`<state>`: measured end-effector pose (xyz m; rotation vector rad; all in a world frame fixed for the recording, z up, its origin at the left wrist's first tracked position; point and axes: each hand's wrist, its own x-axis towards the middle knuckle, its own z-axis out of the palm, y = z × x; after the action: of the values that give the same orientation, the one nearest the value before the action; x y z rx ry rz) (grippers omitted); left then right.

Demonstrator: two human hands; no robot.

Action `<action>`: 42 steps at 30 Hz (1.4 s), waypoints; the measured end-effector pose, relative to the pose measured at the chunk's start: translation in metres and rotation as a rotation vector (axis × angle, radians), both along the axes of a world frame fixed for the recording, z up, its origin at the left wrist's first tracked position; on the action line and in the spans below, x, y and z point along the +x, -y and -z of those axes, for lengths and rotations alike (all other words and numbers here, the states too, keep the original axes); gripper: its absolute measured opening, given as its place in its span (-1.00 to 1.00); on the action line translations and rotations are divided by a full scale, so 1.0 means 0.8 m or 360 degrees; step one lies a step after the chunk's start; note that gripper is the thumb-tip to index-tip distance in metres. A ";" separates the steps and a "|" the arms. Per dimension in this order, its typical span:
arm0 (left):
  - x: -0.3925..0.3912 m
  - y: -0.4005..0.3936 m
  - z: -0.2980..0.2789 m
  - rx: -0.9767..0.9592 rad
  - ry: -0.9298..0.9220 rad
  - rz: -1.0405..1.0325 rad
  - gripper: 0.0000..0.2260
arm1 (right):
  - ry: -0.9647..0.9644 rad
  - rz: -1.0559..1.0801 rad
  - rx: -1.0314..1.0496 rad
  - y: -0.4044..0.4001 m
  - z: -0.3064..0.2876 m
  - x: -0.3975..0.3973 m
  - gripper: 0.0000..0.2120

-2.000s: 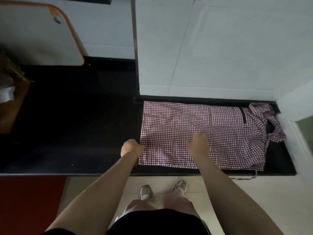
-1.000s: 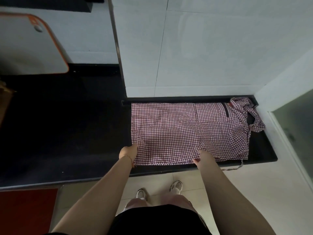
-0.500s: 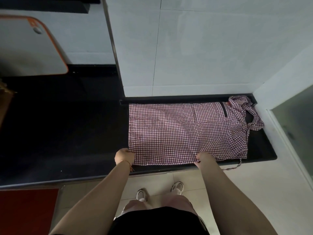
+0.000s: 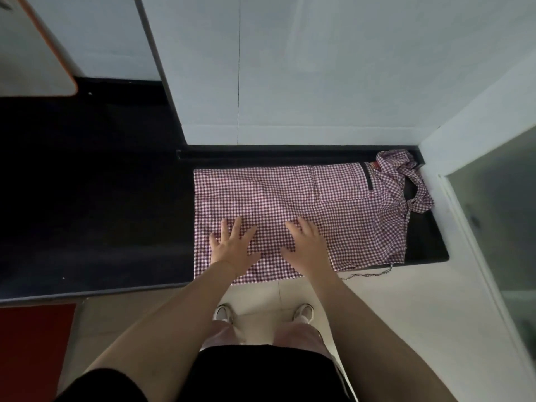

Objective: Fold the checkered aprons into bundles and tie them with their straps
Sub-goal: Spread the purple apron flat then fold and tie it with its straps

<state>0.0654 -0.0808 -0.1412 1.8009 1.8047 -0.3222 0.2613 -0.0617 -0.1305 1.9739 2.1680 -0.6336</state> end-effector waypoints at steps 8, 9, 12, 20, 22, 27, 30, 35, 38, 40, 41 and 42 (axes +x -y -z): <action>0.034 -0.036 -0.017 -0.0076 -0.0458 -0.0487 -0.43 | 0.0119 0.0376 0.0122 -0.037 -0.001 0.140 -0.55; 0.054 -0.045 -0.021 -0.0097 -0.0547 -0.0573 -0.40 | 0.0094 0.0472 0.0306 -0.042 -0.009 0.167 -0.72; 0.114 -0.068 -0.025 0.0014 -0.0476 -0.0661 -0.44 | 0.0018 0.0707 0.0559 -0.055 -0.028 0.232 -0.89; 0.283 -0.102 -0.011 -0.0012 -0.0039 -0.0200 -0.21 | -0.0854 0.1415 -0.0355 -0.094 -0.029 0.346 -0.44; 0.292 -0.098 -0.004 -0.0094 -0.0185 -0.0177 -0.09 | -0.1093 0.1585 -0.0597 -0.105 -0.026 0.352 -0.44; 0.245 -0.088 -0.008 -0.0169 -0.0191 -0.0386 -0.03 | -0.1138 0.1387 -0.0925 -0.122 -0.026 0.305 -0.75; 0.180 -0.087 -0.016 -0.0182 -0.0245 -0.0469 -0.02 | -0.0928 0.1193 -0.0958 -0.133 -0.030 0.254 -0.80; 0.083 -0.097 -0.027 -0.0296 -0.0393 -0.0710 0.00 | -0.0825 0.1393 -0.0358 -0.152 -0.036 0.210 -0.77; 0.027 -0.096 -0.033 -0.0281 -0.0489 -0.0986 -0.21 | -0.0730 0.1428 -0.0013 -0.164 -0.036 0.188 -0.81; 0.012 -0.100 -0.034 -0.0040 -0.0475 -0.1108 -0.40 | -0.0727 0.1403 0.0024 -0.172 -0.035 0.179 -0.69; 0.011 -0.105 -0.033 0.0129 -0.0391 -0.1109 -0.47 | -0.0734 0.1360 -0.0012 -0.175 -0.035 0.171 -0.64; 0.011 -0.112 -0.033 0.0233 -0.0258 -0.1070 -0.50 | -0.0764 0.1317 -0.0090 -0.177 -0.032 0.160 -0.61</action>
<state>0.0739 0.0084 -0.1144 1.1712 2.4691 -0.0696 0.3893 0.0803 -0.1049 2.8935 1.3753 -1.3649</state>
